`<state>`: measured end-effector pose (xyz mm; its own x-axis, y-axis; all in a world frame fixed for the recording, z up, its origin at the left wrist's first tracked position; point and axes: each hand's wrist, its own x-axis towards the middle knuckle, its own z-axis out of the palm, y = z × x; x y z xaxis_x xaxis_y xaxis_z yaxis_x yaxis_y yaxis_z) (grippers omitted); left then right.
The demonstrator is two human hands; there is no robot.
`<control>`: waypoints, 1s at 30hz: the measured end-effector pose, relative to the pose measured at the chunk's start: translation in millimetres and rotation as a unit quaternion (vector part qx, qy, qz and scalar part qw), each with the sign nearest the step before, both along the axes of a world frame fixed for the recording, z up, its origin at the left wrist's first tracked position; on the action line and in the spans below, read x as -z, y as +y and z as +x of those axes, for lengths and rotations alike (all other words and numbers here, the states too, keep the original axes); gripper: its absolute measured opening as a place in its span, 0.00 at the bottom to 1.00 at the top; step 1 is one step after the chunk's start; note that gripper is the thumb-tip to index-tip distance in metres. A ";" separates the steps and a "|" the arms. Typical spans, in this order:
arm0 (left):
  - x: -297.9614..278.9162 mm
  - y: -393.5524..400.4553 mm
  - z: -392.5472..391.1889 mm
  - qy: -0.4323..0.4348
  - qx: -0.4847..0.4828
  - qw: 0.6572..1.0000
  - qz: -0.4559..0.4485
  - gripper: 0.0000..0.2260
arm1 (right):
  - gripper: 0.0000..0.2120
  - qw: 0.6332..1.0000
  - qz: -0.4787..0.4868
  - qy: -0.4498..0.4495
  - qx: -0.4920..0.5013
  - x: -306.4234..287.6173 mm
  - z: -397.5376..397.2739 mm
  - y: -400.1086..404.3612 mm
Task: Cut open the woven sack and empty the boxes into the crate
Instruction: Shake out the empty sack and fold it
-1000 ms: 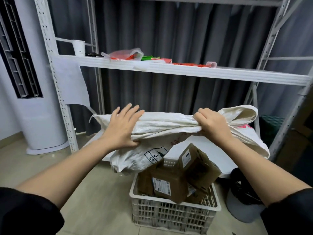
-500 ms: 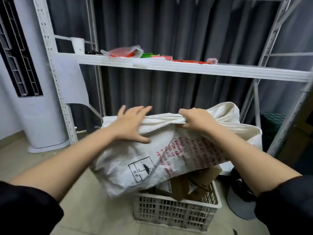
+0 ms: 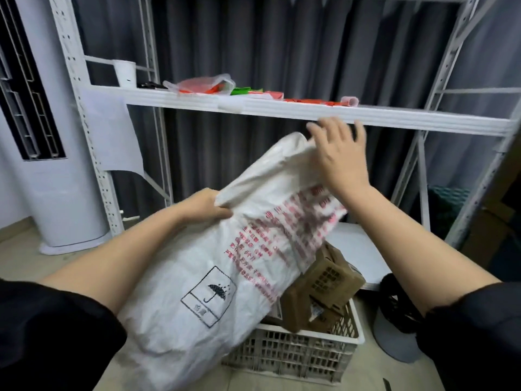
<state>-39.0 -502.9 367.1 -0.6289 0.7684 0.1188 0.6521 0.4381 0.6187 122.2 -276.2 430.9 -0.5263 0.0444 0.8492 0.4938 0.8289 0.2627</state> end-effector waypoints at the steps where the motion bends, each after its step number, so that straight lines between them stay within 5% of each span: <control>1: 0.0 -6.1 -3.7 -0.060 -0.014 0.997 0.037 0.08 | 0.23 0.998 -0.005 0.054 -0.029 4.6 5.7 3.1; 3: 1.9 -16.4 -8.5 -0.158 -0.057 0.980 0.109 0.08 | 0.29 0.988 -0.098 0.102 -0.063 20.8 15.1 3.8; 5: 3.8 -22.0 -10.4 -0.240 -0.085 0.951 0.175 0.11 | 0.38 0.936 -0.320 0.127 -0.070 45.9 19.9 4.8; 6: 3.3 -23.7 -10.0 -0.275 -0.086 0.936 0.202 0.13 | 0.44 0.868 -0.472 0.123 -0.091 58.6 22.7 6.8; 7: 2.9 -23.9 -10.8 -0.303 -0.081 0.922 0.227 0.14 | 0.48 0.763 -0.623 0.102 -0.141 69.6 26.4 7.4; 9: 3.4 -23.1 -13.1 -0.336 -0.073 0.900 0.267 0.16 | 0.43 0.494 -0.832 0.014 -0.253 88.1 34.5 6.8; 10: 3.6 -22.3 -13.1 -0.345 -0.076 0.893 0.278 0.16 | 0.35 0.415 -0.866 -0.020 -0.278 92.0 38.5 2.7; 12: 5.1 -20.1 -11.0 -0.365 -0.084 0.882 0.286 0.15 | 0.27 0.354 -0.881 -0.034 -0.313 97.4 41.5 -4.2; 16: 14.2 -19.5 -9.3 -0.429 -0.133 0.854 0.264 0.11 | 0.21 0.383 -0.879 0.062 -0.278 96.6 30.9 -3.7; 20: 30.6 -15.7 -7.5 -0.403 -0.226 0.839 0.287 0.24 | 0.20 0.522 -0.805 0.172 -0.224 97.8 23.0 -4.2; 25: 38.6 -14.7 10.7 -0.323 -0.179 0.855 0.364 0.29 | 0.18 0.600 -0.750 0.206 -0.187 105.0 28.9 -5.8; 27: 33.6 -21.0 16.7 -0.323 -0.109 0.869 0.358 0.28 | 0.15 0.573 -0.776 0.162 -0.206 108.2 34.5 3.2; 30: 29.3 -31.8 12.8 -0.333 -0.044 0.893 0.301 0.22 | 0.16 0.465 -0.839 0.062 -0.277 107.0 49.9 9.5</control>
<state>-26.2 -534.7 337.8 -0.7686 0.6359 0.0698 0.0308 -0.0723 0.9969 172.1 -266.6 324.0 -0.8030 0.5855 -0.1108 0.0088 -0.1743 -0.9847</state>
